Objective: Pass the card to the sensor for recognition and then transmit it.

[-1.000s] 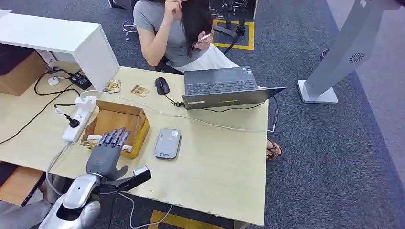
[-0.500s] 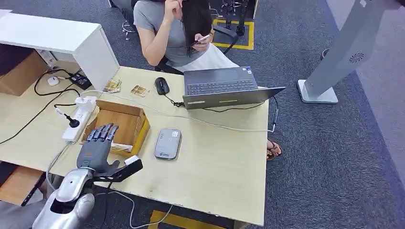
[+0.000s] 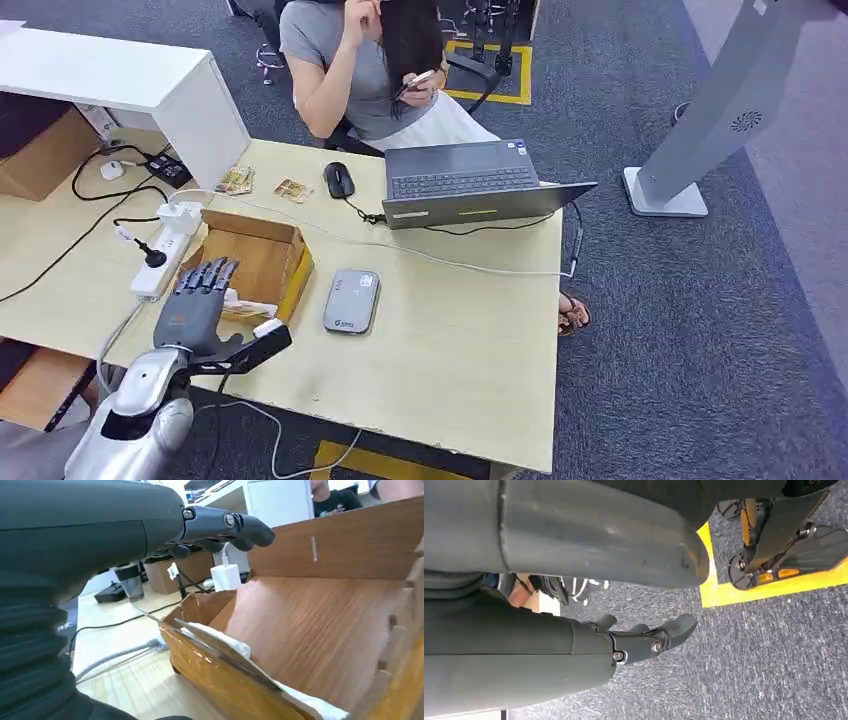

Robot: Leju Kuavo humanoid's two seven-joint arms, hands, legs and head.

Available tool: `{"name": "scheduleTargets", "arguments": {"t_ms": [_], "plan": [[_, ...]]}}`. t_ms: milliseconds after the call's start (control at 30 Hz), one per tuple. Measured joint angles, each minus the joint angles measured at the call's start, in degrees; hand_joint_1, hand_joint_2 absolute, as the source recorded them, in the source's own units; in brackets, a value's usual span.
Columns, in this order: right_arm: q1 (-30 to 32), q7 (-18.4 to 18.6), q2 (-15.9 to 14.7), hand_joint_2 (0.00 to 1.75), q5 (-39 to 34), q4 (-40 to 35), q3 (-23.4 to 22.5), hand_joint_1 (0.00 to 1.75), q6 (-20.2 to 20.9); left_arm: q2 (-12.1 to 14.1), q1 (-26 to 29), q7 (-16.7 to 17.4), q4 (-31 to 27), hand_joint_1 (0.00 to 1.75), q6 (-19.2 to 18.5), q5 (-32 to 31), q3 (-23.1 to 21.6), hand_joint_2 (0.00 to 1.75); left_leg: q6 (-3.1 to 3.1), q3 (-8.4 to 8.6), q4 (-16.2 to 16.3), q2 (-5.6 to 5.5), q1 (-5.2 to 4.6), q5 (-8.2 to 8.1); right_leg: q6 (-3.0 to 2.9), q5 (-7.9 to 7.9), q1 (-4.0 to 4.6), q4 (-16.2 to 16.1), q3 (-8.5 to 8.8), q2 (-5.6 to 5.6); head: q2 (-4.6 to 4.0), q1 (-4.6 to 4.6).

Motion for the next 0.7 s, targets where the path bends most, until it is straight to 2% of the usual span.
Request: {"name": "scheduleTargets", "arguments": {"t_ms": [300,333,700], "plan": [[0.0,-0.1,-0.1,0.0,0.0,0.0,0.0,0.0,0.0,-0.1,-0.1,0.2,1.0,0.0,-0.1,0.0,0.5,1.75,0.0,-0.01,0.0,0.0,0.0,0.0,0.0,0.0,0.0,0.0,0.0,0.0,0.0,0.0],[0.0,-0.2,-0.1,0.0,0.0,0.0,0.0,0.0,0.0,-0.1,-0.1,0.2,1.0,1.75,-0.1,0.0,0.5,1.75,0.0,-0.01,0.0,0.0,0.0,0.0,0.0,0.0,0.0,0.0,0.0,0.0,0.02,0.0],[0.0,-0.4,-0.1,0.0,0.7,0.0,0.0,0.0,0.1,-0.1,0.5,-1.9,1.0,1.75,1.1,1.4,0.5,1.75,0.0,-0.01,0.0,0.0,0.0,0.0,0.0,0.0,0.0,0.0,0.0,0.0,0.02,0.0]]}}
